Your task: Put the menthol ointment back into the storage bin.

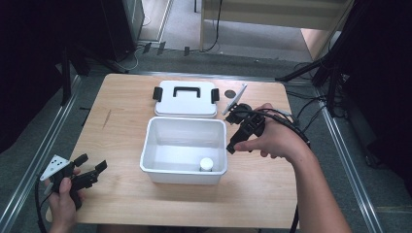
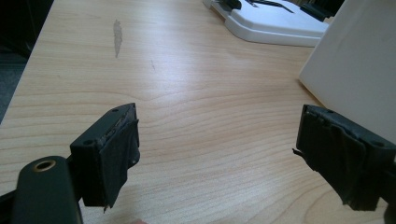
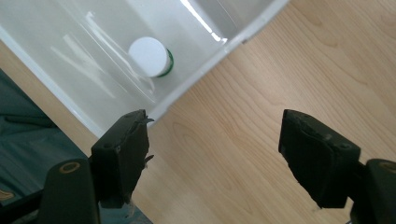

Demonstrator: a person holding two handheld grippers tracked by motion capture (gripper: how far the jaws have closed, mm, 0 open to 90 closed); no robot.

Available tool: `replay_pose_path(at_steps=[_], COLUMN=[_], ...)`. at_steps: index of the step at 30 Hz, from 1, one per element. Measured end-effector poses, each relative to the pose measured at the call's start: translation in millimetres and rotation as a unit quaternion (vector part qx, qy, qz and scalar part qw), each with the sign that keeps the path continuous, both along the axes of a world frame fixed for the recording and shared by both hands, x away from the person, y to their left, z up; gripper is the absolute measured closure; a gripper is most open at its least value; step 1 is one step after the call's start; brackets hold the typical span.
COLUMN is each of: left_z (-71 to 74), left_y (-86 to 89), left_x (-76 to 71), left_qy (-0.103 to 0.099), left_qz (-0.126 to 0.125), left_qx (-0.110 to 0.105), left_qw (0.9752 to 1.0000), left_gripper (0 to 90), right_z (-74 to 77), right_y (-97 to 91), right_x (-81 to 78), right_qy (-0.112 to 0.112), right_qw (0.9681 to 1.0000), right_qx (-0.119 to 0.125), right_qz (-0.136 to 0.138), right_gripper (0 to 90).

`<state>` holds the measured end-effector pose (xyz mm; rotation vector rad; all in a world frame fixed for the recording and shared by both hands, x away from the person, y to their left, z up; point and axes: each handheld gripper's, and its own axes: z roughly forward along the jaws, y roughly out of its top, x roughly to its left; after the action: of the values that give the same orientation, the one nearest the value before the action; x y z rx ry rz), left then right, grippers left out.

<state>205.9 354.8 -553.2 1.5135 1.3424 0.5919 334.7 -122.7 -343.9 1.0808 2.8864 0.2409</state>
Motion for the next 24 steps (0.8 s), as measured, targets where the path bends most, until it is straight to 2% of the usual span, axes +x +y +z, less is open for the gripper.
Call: replay_pose_path(at_steps=[12, 13, 18, 24], left_z=[0.0, -0.1, 0.0, 0.0], left_y=[-0.4, -0.3, 0.0, 0.1], left_x=[-0.1, -0.1, -0.3, -0.3], left_qy=[0.0, 0.0, 0.0, 0.0], left_qz=[0.0, 0.0, -0.001, -0.001], left_qx=[0.0, 0.0, 0.001, 0.001], left_qw=[1.0, 1.0, 1.0, 1.0], left_gripper=[14.2, 14.1, 14.1, 14.2], right_z=[-18.1, -19.2, -29.0, -42.2], right_y=[-38.9, -40.8, -54.1, -72.7], right_x=[-3.3, -3.0, -4.3, -6.1], right_qy=[0.003, 0.003, 0.006, 0.008], right_qw=[0.9994, 0.9995, 0.9989, 0.9975], right_qx=[0.0, 0.001, 0.009, 0.016], right_qz=[-0.035, -0.031, -0.045, -0.069], right_gripper=[24.5, 24.2, 23.8, 23.9])
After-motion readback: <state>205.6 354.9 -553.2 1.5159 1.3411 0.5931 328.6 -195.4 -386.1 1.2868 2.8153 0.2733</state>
